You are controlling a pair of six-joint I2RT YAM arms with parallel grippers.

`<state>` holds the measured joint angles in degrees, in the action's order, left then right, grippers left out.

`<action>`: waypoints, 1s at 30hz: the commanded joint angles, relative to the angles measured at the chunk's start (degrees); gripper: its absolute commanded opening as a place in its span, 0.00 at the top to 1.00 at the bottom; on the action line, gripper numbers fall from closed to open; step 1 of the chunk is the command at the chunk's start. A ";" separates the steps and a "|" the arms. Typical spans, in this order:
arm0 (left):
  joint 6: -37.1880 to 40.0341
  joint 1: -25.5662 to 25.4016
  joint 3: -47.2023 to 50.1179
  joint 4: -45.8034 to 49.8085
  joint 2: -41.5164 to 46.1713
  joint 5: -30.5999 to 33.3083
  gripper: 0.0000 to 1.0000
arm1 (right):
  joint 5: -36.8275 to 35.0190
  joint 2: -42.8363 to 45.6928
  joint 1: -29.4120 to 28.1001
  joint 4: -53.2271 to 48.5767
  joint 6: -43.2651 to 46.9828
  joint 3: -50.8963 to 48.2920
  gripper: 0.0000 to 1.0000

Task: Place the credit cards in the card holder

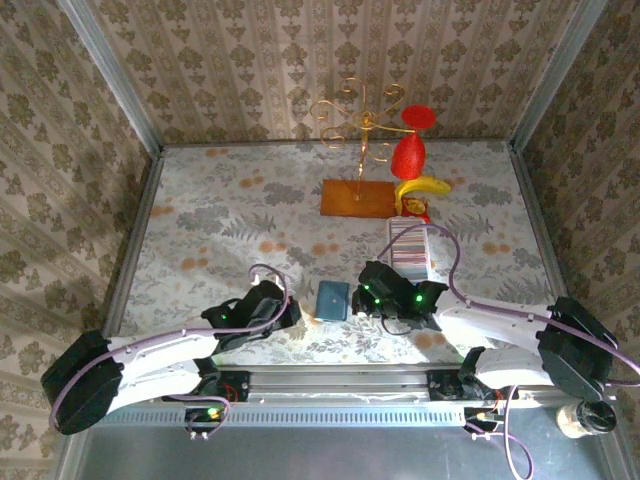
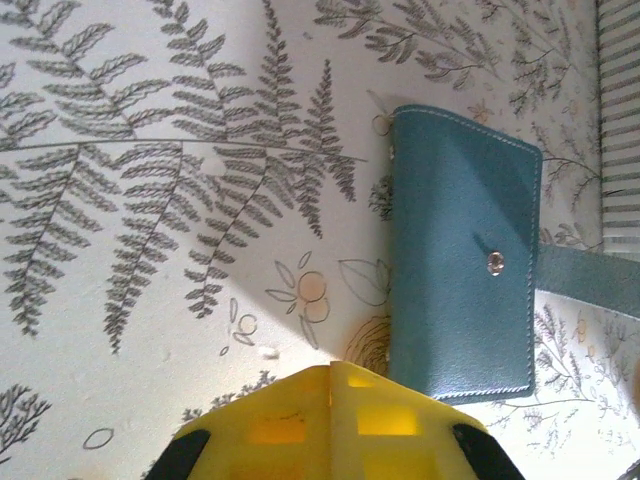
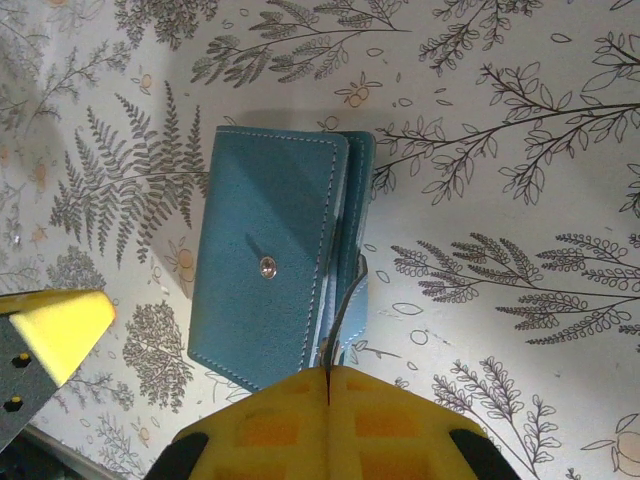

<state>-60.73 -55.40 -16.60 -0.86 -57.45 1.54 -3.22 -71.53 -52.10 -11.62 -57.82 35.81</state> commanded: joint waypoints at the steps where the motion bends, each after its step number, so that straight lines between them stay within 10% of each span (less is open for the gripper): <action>1: -1.65 0.15 1.40 0.50 0.94 0.75 1.00 | -1.43 -1.00 0.46 -1.13 0.45 -0.79 1.00; 19: -0.57 1.04 0.90 0.38 1.10 -0.76 1.00 | -0.07 -3.12 0.65 -1.83 1.86 0.18 1.00; 30: 2.96 0.89 -4.99 -3.54 -2.99 -3.47 0.65 | 4.04 6.66 -1.25 4.83 3.58 2.02 1.00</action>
<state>-59.31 -54.70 -19.81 -2.66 -59.61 -0.71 -0.34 -66.28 -52.69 -8.73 -55.75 36.01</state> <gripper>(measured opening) 0.334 0.044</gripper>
